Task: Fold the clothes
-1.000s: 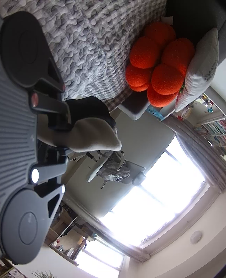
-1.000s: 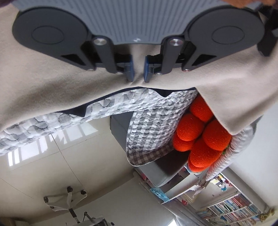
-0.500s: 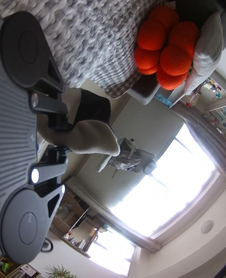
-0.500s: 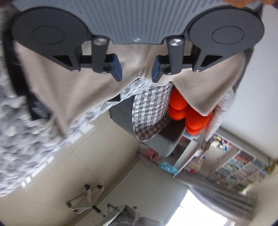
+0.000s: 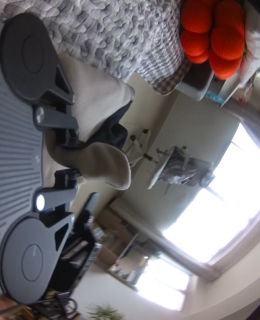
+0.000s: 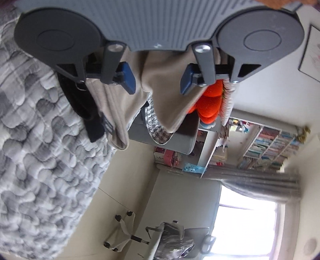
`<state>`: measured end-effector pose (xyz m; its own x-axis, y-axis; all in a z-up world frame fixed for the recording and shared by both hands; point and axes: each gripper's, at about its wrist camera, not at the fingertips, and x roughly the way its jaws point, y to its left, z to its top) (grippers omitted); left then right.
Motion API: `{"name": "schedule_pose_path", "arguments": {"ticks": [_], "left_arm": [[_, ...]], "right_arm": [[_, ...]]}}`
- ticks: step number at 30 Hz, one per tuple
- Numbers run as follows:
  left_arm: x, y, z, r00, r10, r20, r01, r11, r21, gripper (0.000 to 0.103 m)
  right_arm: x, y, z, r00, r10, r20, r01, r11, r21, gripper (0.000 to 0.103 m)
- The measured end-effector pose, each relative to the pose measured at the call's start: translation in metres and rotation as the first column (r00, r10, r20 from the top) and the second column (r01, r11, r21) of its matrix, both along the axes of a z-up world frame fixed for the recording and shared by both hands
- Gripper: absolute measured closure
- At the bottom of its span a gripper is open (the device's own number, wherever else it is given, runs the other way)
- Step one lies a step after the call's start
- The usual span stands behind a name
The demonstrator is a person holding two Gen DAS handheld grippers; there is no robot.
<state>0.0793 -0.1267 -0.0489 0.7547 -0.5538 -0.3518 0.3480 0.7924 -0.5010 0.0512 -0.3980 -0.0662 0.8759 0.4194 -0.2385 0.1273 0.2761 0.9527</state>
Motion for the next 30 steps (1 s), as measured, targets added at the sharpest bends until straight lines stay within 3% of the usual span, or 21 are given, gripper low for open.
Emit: {"name": "schedule_pose_path", "arguments": {"ticks": [4, 10, 14, 20, 24, 30], "left_arm": [[0.0, -0.004, -0.005, 0.998, -0.064, -0.004, 0.064, 0.997, 0.05, 0.078], [-0.01, -0.008, -0.001, 0.983, -0.175, 0.05, 0.169, 0.979, 0.116, 0.059], [-0.026, -0.014, 0.001, 0.954, -0.283, 0.099, 0.264, 0.95, 0.168, 0.051], [-0.033, -0.006, 0.001, 0.897, -0.436, 0.076, 0.421, 0.893, 0.157, 0.049], [-0.026, 0.016, 0.015, 0.9, -0.422, 0.11, 0.406, 0.903, 0.141, 0.049], [-0.013, 0.054, 0.02, 0.95, -0.286, 0.124, 0.279, 0.958, 0.069, 0.051]], "right_arm": [[0.001, -0.004, -0.001, 1.0, -0.012, 0.005, 0.012, 1.0, 0.029, 0.044], [-0.001, -0.004, 0.002, 1.0, -0.003, 0.008, 0.003, 1.0, 0.027, 0.043], [-0.002, -0.005, 0.004, 1.0, 0.003, 0.001, -0.003, 1.0, -0.011, 0.042], [0.002, 0.006, 0.012, 1.0, 0.021, -0.006, -0.021, 0.99, -0.137, 0.042], [0.006, 0.02, 0.021, 0.999, 0.036, -0.008, -0.037, 0.963, -0.268, 0.042], [0.012, 0.04, 0.025, 0.999, 0.043, -0.002, -0.04, 0.91, -0.412, 0.045]]}}
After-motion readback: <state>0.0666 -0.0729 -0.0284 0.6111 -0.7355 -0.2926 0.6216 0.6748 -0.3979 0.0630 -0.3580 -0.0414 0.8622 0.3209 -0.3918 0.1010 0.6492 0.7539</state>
